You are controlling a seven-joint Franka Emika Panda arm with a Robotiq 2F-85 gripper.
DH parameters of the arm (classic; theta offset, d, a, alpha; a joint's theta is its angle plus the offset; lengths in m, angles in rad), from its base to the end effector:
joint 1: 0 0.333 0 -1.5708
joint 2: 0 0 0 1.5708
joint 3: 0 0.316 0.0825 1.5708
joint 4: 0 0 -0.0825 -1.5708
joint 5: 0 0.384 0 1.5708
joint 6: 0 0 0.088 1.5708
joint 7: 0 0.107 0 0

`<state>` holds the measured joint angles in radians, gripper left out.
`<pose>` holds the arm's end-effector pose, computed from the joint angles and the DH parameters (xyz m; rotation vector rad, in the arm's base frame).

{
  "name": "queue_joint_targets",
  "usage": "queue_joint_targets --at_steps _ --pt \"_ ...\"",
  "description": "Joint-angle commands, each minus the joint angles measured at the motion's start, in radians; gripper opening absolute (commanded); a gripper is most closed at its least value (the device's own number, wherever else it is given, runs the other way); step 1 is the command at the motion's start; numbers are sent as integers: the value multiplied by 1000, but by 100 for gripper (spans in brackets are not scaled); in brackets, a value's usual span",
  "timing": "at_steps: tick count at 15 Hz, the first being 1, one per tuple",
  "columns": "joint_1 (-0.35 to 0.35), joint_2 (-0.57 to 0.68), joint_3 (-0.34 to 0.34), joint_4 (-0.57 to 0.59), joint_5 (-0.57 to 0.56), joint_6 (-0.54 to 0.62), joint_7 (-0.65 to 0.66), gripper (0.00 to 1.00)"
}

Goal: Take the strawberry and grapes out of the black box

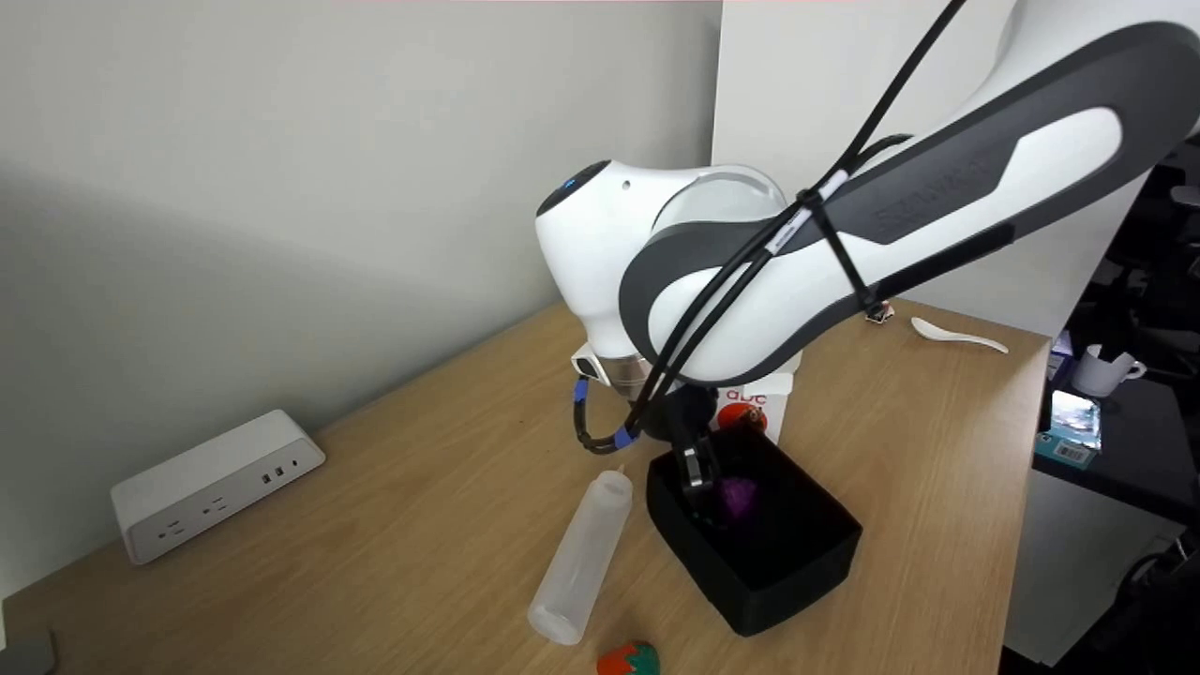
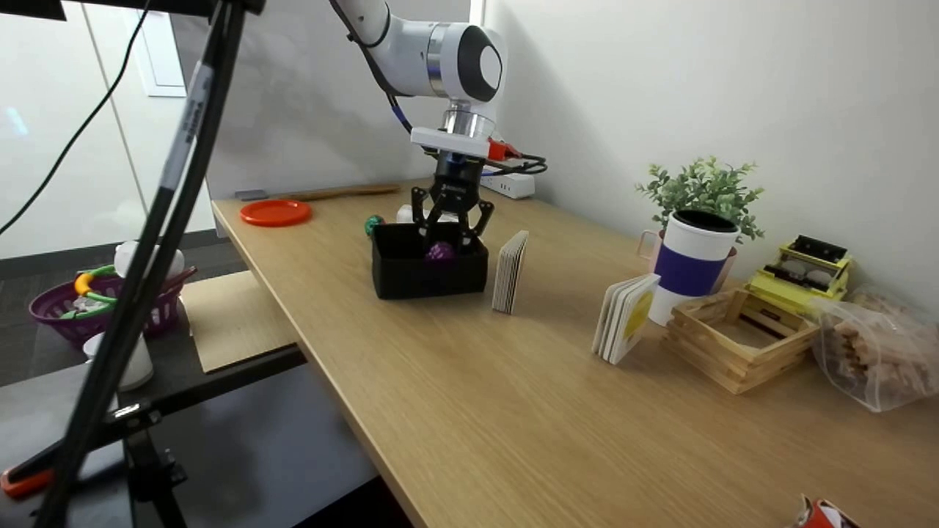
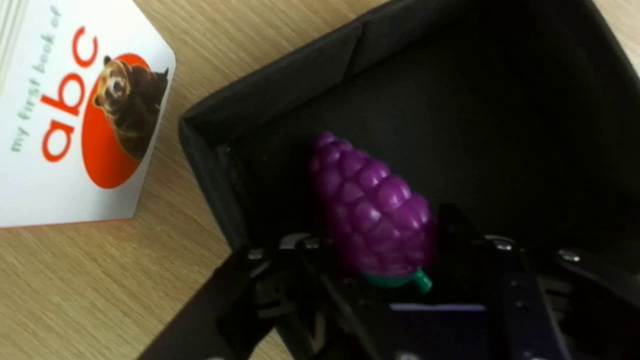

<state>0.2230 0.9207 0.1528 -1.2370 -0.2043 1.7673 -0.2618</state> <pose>0.6743 0.2204 0.1866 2.8357 1.0030 -0.5714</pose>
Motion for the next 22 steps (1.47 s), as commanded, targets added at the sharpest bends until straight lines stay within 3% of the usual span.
queue_joint_targets --at_steps 1,14,18,22 --pt "32 -33 -28 -26 -17 17 75 31" --pt "138 -214 -69 -135 -89 41 412 31" --pt "130 -232 -52 -163 -87 86 391 31" --pt "76 -226 -14 -199 2 221 329 31"
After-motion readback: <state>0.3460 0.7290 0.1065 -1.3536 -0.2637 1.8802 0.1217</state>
